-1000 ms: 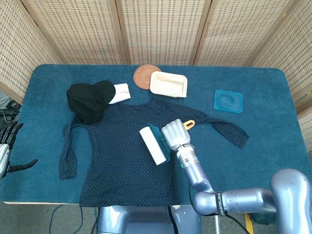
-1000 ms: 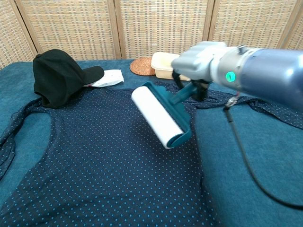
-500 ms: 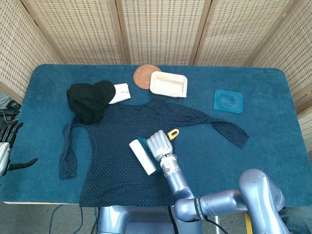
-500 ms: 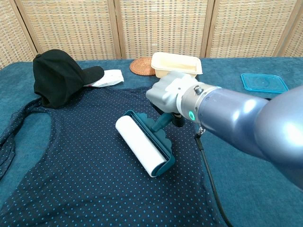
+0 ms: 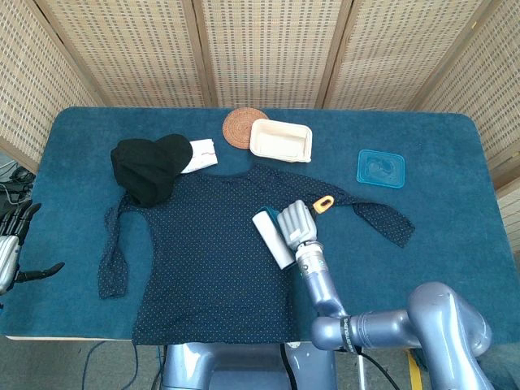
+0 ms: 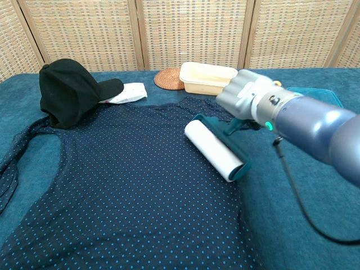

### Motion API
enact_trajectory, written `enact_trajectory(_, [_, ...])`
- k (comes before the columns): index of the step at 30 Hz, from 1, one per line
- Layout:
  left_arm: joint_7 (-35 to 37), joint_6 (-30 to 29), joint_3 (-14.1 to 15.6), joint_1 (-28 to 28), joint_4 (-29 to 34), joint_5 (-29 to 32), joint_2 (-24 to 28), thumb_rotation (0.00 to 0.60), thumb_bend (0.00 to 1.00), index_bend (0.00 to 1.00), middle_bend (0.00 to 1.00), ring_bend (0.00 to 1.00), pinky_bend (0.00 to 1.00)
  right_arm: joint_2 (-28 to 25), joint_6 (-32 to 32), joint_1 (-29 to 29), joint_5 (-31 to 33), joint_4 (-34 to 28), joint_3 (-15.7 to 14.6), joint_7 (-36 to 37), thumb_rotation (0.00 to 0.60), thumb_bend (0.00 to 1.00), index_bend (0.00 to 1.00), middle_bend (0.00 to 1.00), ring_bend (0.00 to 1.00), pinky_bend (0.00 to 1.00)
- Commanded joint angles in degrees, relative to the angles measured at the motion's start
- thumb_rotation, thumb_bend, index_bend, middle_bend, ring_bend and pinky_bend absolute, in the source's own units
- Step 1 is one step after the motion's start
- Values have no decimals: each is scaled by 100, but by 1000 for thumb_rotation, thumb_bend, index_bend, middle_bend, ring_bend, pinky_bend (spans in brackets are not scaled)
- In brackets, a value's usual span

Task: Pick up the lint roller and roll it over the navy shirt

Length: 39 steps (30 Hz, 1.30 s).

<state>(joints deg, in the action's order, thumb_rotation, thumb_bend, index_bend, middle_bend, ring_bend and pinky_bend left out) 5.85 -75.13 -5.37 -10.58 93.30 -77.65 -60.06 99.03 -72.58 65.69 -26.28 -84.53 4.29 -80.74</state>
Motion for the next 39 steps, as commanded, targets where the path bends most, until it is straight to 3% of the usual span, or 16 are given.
enact_trajectory(1, [2,19,-3,-10,-10,17,-4,600,0,0,0,0,0,-116,99,-73,31,152,-19,-19,600,831,743,1000,1000,1000])
enact_trajectory(10, [9,44,1,-24,-21,28,-5,600,0,0,0,0,0,-11,286,68,137,-10,77,-318,600,828,743,1000,1000,1000])
enact_trajectory(28, [6,49,6,-32,-51,42,-21,600,0,0,0,0,0,1163,-108,539,-405,-622,194,-841,600,827,743,1000,1000,1000])
enact_trajectory(34, [23,52,12,-31,-56,36,-18,600,0,0,0,0,0,1144,-170,458,-452,-560,101,-842,600,828,742,1000,1000,1000])
enact_trajectory(39, [-8,46,7,-33,-60,53,-30,600,0,0,0,0,0,745,-223,222,-468,-548,-88,-717,600,827,739,1000,1000,1000])
